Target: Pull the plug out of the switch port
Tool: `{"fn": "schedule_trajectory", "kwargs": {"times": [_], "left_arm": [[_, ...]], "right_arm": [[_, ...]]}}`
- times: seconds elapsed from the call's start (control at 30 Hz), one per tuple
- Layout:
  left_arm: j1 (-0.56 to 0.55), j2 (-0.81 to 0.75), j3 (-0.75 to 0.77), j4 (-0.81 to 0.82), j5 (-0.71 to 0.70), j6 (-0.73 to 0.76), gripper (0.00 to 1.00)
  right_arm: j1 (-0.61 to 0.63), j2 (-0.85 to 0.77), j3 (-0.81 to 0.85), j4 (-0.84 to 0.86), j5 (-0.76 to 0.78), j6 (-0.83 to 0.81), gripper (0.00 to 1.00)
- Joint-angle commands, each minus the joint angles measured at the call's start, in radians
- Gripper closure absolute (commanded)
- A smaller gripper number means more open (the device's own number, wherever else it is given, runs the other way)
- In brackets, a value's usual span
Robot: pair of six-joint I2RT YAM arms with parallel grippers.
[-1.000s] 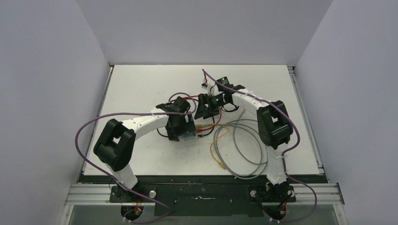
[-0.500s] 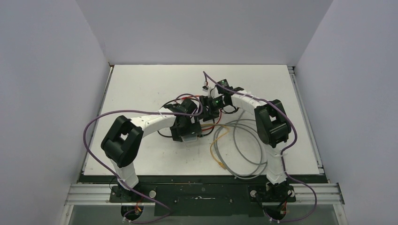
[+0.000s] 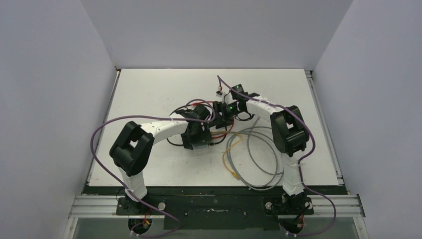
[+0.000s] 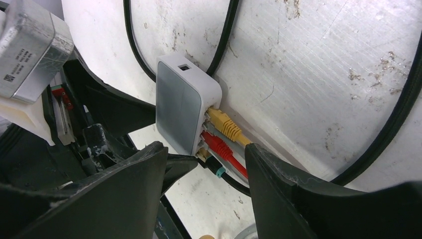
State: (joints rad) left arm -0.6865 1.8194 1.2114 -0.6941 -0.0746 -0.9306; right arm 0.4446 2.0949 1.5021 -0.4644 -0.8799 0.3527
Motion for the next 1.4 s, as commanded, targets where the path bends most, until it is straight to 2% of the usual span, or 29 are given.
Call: {"fn": "schedule_trajectory", "kwargs": {"times": [0.0,0.1,0.3,0.43,0.67,0.87,1.17,1.37], "left_arm": [[0.002,-0.006,0.027,-0.037,-0.06,0.039,0.23],[0.001,-0.03,0.014,-0.022,-0.059,0.071,0.25],[0.001,-0.063,-0.02,-0.007,-0.058,0.143,0.52],[0.001,-0.065,-0.026,-0.017,-0.075,0.203,0.59],[0.002,-0.075,-0.059,0.0,-0.067,0.336,0.86],[0.003,-0.089,-0.081,0.016,-0.048,0.37,1.0],[0.005,-0.097,-0.113,0.052,-0.002,0.367,1.0],[0.004,-0.111,-0.115,0.061,0.004,0.351,1.0]], "right_arm": [[-0.011,-0.004,-0.009,0.022,-0.015,-0.006,0.41],[-0.013,-0.004,-0.012,0.016,-0.023,-0.014,0.41],[-0.014,-0.007,-0.031,0.009,-0.038,-0.031,0.41],[-0.013,-0.014,-0.036,0.015,-0.062,-0.042,0.41],[-0.012,-0.009,-0.037,0.026,-0.122,-0.074,0.32],[-0.009,0.02,-0.033,-0.021,-0.109,-0.107,0.33],[0.0,0.075,-0.045,-0.012,-0.153,-0.104,0.38],[0.002,0.092,-0.094,0.115,-0.178,0.013,0.42]]}}
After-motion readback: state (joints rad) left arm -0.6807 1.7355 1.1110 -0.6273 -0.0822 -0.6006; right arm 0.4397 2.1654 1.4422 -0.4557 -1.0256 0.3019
